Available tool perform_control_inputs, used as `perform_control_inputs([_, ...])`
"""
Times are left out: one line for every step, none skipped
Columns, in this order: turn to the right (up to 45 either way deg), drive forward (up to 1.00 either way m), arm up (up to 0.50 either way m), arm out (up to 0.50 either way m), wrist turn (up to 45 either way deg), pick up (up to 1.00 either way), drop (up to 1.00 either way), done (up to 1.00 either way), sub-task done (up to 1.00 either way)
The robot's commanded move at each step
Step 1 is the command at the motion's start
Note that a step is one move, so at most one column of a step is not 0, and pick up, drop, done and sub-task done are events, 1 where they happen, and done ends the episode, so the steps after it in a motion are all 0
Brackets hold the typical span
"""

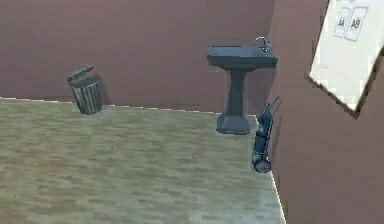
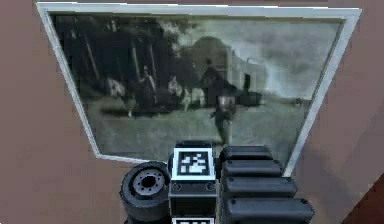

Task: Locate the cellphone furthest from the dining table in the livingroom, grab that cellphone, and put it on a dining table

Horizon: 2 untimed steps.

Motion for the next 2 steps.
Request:
perform_control_inputs([0.0, 0.40, 0.00, 0.00, 0.0, 0.00, 0.00, 0.00, 0.00])
perform_control_inputs([-33.0, 0.00, 0.00, 0.00, 0.0, 0.00, 0.00, 0.00, 0.00])
